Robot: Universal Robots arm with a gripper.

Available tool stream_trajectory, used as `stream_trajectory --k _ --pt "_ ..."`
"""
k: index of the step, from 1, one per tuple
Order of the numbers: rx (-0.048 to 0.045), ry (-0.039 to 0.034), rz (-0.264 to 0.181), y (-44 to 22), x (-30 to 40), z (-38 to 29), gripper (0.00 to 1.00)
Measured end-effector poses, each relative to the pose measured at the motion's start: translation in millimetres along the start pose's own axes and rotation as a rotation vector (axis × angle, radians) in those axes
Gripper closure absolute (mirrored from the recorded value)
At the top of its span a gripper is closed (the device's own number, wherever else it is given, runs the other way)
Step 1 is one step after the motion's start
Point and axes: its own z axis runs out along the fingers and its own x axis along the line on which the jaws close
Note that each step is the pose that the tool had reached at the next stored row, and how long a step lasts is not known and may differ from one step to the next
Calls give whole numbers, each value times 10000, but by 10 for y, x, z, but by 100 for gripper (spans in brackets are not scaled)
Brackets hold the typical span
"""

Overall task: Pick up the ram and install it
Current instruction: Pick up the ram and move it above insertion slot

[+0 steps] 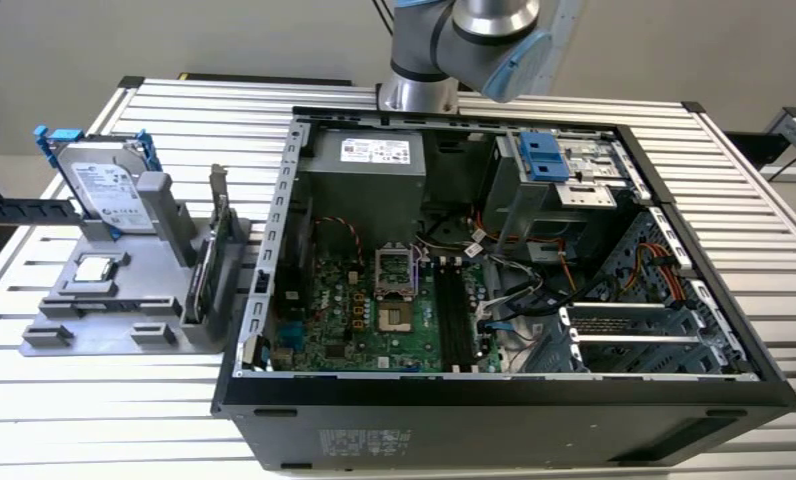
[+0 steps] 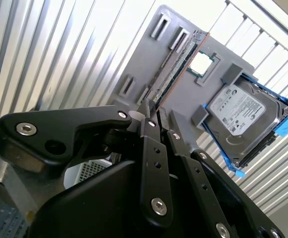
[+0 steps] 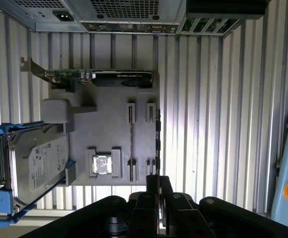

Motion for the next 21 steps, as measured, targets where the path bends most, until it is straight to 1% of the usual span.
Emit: stream_trajectory --k 8,11,21 --pt "1 -1 -1 3 0 -7 100" --pt "0 -2 0 31 0 -6 100" --pt "1 -1 -1 161 1 -8 100"
